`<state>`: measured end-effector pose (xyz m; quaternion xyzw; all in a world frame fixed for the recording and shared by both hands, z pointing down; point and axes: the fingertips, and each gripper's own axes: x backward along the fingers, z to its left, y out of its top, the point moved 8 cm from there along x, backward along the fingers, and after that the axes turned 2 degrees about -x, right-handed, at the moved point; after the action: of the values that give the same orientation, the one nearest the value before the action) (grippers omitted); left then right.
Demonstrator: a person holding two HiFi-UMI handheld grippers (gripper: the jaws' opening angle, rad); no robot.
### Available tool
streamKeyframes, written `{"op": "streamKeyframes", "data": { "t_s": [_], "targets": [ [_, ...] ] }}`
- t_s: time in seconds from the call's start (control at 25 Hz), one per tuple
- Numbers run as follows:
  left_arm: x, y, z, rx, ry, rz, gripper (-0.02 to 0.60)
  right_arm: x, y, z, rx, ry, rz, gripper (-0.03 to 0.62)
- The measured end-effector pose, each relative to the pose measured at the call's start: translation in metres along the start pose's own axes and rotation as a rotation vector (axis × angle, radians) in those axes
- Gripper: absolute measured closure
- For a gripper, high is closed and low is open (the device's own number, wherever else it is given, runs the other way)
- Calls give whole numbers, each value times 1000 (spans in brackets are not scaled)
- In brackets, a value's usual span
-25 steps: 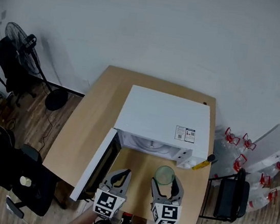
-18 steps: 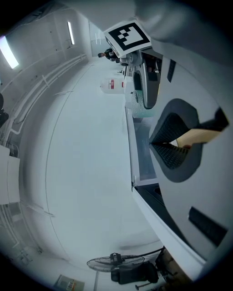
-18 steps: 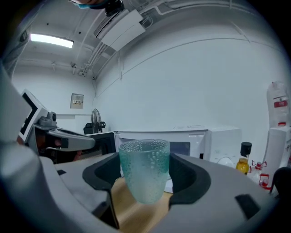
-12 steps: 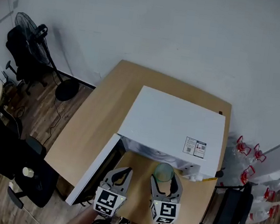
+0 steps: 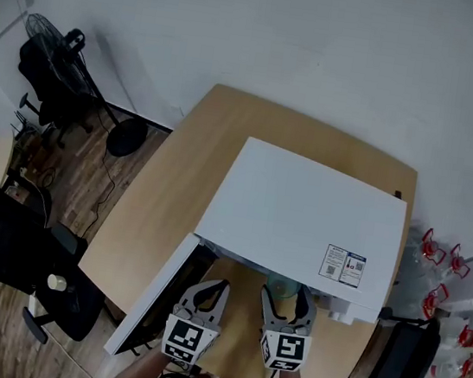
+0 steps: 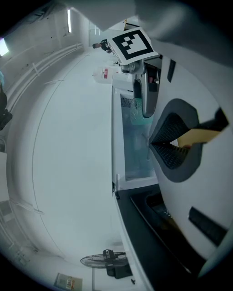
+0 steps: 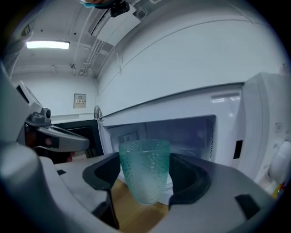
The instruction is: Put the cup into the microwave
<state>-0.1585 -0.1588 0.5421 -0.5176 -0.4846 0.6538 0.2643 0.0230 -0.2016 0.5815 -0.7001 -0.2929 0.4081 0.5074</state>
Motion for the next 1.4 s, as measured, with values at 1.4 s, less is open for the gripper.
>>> {"op": "streamKeyframes", "data": {
  "t_s": [1.4],
  "targets": [
    [-17,-20,15,34,49,63,558,-64,-18,-8,-7,48,38,249]
  ]
}}
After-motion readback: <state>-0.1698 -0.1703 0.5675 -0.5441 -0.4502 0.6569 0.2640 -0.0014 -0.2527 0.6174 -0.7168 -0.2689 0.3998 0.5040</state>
